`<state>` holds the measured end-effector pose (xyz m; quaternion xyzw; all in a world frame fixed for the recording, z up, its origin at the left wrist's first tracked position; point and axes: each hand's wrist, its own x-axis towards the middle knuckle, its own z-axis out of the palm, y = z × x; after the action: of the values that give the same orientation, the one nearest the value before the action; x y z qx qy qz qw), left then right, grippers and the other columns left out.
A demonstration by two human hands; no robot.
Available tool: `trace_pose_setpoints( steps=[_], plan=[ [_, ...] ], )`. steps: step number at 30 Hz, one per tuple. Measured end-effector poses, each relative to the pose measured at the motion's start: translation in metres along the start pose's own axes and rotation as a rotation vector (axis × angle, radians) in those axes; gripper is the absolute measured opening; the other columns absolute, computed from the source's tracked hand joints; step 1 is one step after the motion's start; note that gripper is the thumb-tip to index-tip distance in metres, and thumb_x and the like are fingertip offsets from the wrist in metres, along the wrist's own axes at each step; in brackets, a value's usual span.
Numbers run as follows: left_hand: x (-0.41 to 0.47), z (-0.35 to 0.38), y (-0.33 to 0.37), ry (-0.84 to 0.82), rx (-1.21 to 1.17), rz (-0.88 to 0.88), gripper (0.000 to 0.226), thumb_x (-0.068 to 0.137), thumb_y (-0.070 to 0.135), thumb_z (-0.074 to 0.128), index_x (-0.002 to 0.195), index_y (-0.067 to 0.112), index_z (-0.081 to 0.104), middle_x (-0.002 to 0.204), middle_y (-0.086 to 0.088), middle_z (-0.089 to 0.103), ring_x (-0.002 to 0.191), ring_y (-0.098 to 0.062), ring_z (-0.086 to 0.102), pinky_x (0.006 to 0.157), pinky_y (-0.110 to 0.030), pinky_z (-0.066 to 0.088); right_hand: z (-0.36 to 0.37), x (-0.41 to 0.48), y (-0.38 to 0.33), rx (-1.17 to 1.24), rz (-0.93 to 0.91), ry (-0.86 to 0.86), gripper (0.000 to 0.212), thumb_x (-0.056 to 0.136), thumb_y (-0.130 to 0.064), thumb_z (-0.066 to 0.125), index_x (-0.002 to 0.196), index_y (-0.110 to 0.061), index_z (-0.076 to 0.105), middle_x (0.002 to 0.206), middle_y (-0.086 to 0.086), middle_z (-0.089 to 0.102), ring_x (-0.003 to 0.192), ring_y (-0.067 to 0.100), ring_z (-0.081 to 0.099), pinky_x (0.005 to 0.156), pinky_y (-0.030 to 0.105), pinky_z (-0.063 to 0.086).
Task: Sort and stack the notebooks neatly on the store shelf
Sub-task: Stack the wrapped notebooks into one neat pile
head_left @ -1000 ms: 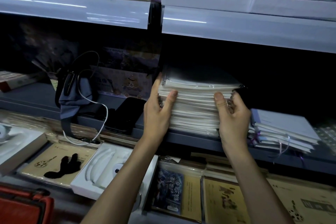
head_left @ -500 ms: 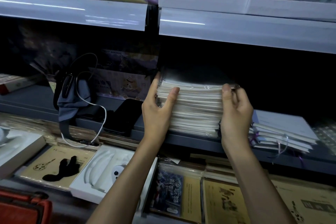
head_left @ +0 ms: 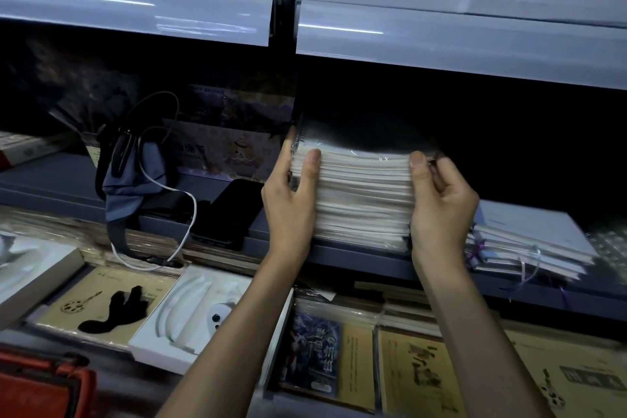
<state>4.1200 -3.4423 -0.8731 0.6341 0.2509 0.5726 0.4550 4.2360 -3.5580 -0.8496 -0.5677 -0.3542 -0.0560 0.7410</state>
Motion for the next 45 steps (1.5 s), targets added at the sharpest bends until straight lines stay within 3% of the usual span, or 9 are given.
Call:
trace_pose_setpoints(
  steps=[5,11,13,15,18,23,32,37,45],
  plan=[
    [0.000,-0.002,-0.005,-0.011,0.027,-0.032,0.072,0.097,0.069,0.053,0.152,0.023,0.055,0.137,-0.037,0.050,0.131,-0.053,0.046,0.106,-0.068,0.040,0.001,-0.002,-0.002,-0.023,0.006,0.015,0.048,0.103,-0.027,0.064,0.070,-0.004,0.038,0.069,0.024,0.031,0.063,0.015,0.029,0.059,0.032,0.026],
    [-0.007,-0.012,-0.008,-0.044,-0.007,-0.039,0.079,0.100,0.068,0.050,0.163,0.021,0.038,0.162,0.000,0.047,0.149,-0.011,0.042,0.122,-0.040,0.037,-0.010,-0.009,0.003,-0.133,0.038,-0.070,0.020,0.110,-0.033,0.046,0.095,-0.021,0.052,0.079,-0.003,0.055,0.072,0.000,0.052,0.070,0.021,0.041],
    [-0.011,-0.014,-0.017,-0.080,0.032,0.002,0.077,0.101,0.067,0.048,0.162,0.022,0.039,0.159,0.001,0.051,0.148,-0.011,0.044,0.122,-0.044,0.038,-0.013,-0.013,0.008,-0.107,0.132,-0.073,0.019,0.110,-0.037,0.045,0.117,-0.024,0.057,0.106,-0.022,0.064,0.101,-0.018,0.056,0.091,0.008,0.044],
    [-0.012,-0.014,-0.023,-0.115,0.056,0.010,0.076,0.101,0.067,0.049,0.160,0.020,0.041,0.155,-0.002,0.055,0.145,-0.016,0.048,0.120,-0.047,0.040,-0.015,-0.014,0.013,-0.109,0.175,-0.127,0.052,0.104,-0.052,0.049,0.141,-0.017,0.055,0.137,-0.008,0.063,0.129,0.001,0.055,0.113,0.029,0.043],
    [-0.010,-0.014,-0.022,-0.118,0.067,0.021,0.071,0.104,0.060,0.051,0.150,0.005,0.048,0.130,-0.002,0.069,0.126,-0.022,0.062,0.107,-0.036,0.050,-0.017,-0.013,0.019,-0.130,0.158,-0.146,0.072,0.095,-0.064,0.055,0.147,-0.013,0.050,0.145,0.007,0.058,0.134,0.021,0.054,0.115,0.049,0.042],
    [-0.009,-0.013,-0.022,-0.125,0.041,0.054,0.050,0.110,0.028,0.052,0.126,-0.020,0.051,0.074,0.021,0.059,0.073,0.002,0.054,0.073,-0.010,0.038,-0.018,-0.010,0.027,-0.130,0.117,-0.137,0.079,0.093,-0.067,0.056,0.142,-0.004,0.052,0.139,0.009,0.062,0.130,0.020,0.057,0.110,0.036,0.044],
    [-0.008,-0.016,-0.018,-0.106,-0.014,0.099,0.056,0.107,0.041,0.057,0.128,-0.011,0.058,0.120,-0.027,0.066,0.123,-0.038,0.059,0.093,-0.049,0.050,-0.015,-0.012,0.029,-0.132,0.039,-0.121,0.030,0.107,-0.036,0.053,0.091,-0.010,0.054,0.070,-0.013,0.045,0.067,0.000,0.040,0.067,0.022,0.033],
    [-0.009,-0.015,-0.015,-0.116,-0.012,0.079,0.046,0.108,0.028,0.059,0.121,-0.016,0.060,0.108,-0.007,0.061,0.090,-0.026,0.058,0.076,-0.012,0.041,-0.016,-0.014,0.023,-0.159,0.005,-0.110,0.021,0.107,-0.032,0.053,0.087,-0.026,0.050,0.067,-0.017,0.042,0.065,-0.003,0.039,0.065,0.015,0.032],
    [-0.011,-0.010,-0.017,-0.083,-0.009,0.054,0.042,0.113,0.025,0.049,0.106,-0.016,0.055,0.090,-0.001,0.048,0.074,-0.018,0.043,0.072,-0.008,0.036,-0.024,-0.013,0.025,-0.137,0.031,-0.179,0.031,0.104,-0.035,0.060,0.116,-0.008,0.065,0.093,-0.005,0.064,0.090,-0.001,0.059,0.085,0.019,0.047]
  ],
)
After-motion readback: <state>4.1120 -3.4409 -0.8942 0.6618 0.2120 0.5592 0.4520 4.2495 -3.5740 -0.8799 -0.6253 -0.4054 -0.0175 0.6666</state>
